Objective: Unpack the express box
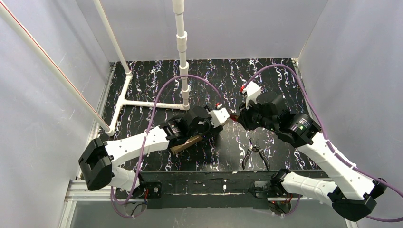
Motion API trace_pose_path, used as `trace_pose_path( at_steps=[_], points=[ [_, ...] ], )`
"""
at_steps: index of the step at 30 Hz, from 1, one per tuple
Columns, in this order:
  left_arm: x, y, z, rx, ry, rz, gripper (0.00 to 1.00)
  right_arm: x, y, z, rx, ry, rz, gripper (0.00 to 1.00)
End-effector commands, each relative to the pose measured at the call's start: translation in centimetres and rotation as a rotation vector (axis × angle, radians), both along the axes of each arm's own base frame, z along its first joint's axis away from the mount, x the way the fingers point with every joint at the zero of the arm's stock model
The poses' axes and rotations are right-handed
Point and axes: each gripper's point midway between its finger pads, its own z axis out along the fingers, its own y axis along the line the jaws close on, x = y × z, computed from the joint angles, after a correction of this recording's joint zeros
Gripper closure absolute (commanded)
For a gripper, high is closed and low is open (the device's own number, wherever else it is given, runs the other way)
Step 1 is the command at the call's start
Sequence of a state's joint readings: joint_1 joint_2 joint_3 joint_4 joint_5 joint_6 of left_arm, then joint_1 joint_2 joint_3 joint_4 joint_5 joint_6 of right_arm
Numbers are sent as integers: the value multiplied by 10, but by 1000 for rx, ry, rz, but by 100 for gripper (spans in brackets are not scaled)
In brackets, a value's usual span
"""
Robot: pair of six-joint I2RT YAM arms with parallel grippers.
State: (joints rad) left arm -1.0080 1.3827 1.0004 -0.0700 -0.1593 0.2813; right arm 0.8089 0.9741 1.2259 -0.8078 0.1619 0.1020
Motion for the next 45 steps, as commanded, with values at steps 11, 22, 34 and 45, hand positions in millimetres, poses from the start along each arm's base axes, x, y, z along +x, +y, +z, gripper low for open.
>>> trace_pose_path(
  at_steps=[11,22,34,45],
  points=[
    [2,22,3,-58,47,62,62,-23,-5,-25,-40,110,37,99],
    [2,16,2,-67,58,47,63,-22,-8,-8,3,63,25,99],
    [-6,13,3,-102,75,22,63,-16,-3,-7,149,-44,-6,99],
    [-10,14,0,-73,97,-1,61,-12,-5,30,235,-147,-19,99]
  ],
)
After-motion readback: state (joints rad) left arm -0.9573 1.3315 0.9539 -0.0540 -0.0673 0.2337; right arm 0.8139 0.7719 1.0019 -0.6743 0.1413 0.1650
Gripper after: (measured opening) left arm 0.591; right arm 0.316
